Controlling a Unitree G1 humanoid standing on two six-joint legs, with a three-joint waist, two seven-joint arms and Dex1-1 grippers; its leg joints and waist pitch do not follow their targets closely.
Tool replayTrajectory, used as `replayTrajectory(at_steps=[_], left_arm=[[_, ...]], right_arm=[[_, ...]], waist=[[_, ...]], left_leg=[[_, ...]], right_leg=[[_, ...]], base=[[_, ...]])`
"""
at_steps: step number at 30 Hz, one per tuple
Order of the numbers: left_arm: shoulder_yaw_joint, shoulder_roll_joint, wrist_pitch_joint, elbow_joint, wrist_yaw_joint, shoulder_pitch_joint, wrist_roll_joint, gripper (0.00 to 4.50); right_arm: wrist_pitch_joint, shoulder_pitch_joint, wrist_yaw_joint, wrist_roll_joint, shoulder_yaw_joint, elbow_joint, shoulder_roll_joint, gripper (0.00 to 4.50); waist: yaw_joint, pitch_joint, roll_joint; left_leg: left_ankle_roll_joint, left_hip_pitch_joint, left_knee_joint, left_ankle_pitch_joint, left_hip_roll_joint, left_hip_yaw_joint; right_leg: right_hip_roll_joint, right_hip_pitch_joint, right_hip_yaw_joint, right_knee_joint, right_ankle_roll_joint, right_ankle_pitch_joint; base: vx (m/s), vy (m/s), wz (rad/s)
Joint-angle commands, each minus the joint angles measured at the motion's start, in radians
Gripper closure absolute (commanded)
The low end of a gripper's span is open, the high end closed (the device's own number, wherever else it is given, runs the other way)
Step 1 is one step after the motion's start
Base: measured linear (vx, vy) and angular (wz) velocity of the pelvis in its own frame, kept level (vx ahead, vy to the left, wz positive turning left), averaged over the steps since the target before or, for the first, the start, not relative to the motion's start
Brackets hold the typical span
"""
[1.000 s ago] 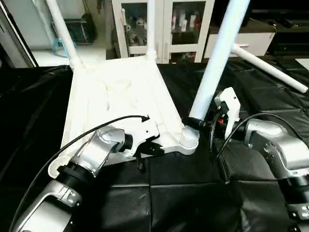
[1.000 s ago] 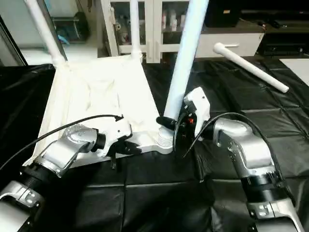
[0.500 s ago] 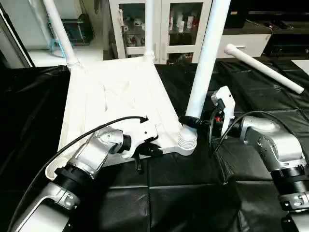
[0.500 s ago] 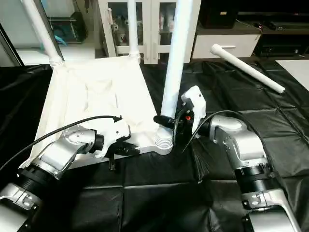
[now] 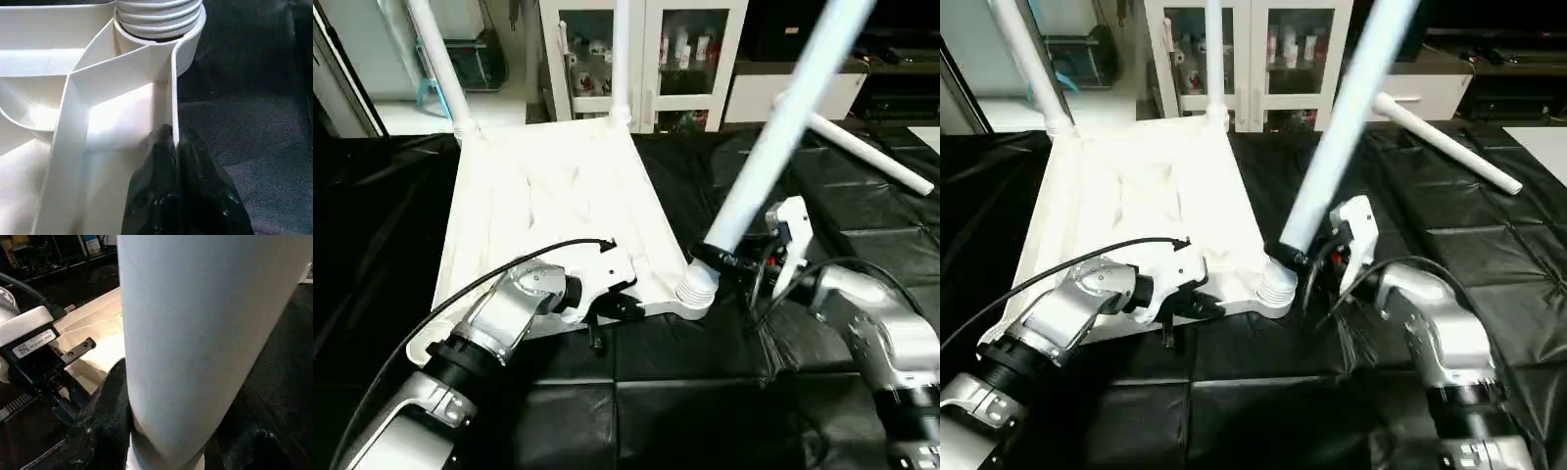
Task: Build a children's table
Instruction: Insert table leg to table base
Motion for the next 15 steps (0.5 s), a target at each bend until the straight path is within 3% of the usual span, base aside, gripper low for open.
replayTrajectory(at_steps=[1, 2, 13, 14, 15], left_arm=[[-0.022, 0.01, 0.006, -0.012, -0.026, 0.014, 0.009, 4.5], [-0.023, 0.009, 0.007, -0.012, -0.029, 0.014, 0.01, 4.5], [-0.028, 0.015, 0.008, -0.026, -0.034, 0.023, 0.015, 4.5], [-0.027, 0.016, 0.011, -0.029, -0.033, 0.025, 0.015, 4.5], [-0.026, 0.017, 0.013, -0.03, -0.031, 0.026, 0.015, 4.5]], right_arm=[[0.048, 0.047, -0.006, -0.068, 0.065, 0.031, -0.031, 2.68], [0.051, 0.039, 0.007, -0.094, 0.099, 0.022, -0.044, 2.68], [0.073, -0.038, 0.032, -0.124, 0.165, 0.078, -0.048, 2.68], [0.07, -0.042, 0.033, -0.133, 0.176, 0.09, -0.047, 2.68], [0.066, -0.044, 0.033, -0.14, 0.184, 0.1, -0.043, 2.68]], waist=[[-0.006, -0.053, 0.0], [-0.006, -0.053, -0.001], [-0.01, -0.051, -0.005], [-0.011, -0.051, -0.013], [-0.01, -0.051, -0.01]], left_leg=[[-0.03, 0.031, -0.091, -0.356, 0.063, -0.037], [-0.033, 0.031, -0.092, -0.359, 0.064, -0.038], [-0.037, 0.031, -0.093, -0.378, 0.064, -0.039], [-0.039, 0.031, -0.094, -0.382, 0.065, -0.04], [-0.042, 0.031, -0.095, -0.388, 0.065, -0.039]], right_leg=[[-0.051, 0.022, 0.033, -0.079, -0.198, -0.327], [-0.05, 0.022, 0.032, -0.079, -0.195, -0.329], [-0.052, 0.018, 0.034, -0.083, -0.189, -0.362], [-0.052, 0.018, 0.034, -0.081, -0.188, -0.365], [-0.052, 0.016, 0.034, -0.082, -0.186, -0.367]], base=[[0.0, 0.0, 0.0], [0.0, 0.0, 0.0], [0.0, 0.0, 0.0], [0.0, 0.0, 0.0], [0.0, 0.0, 0.0]])
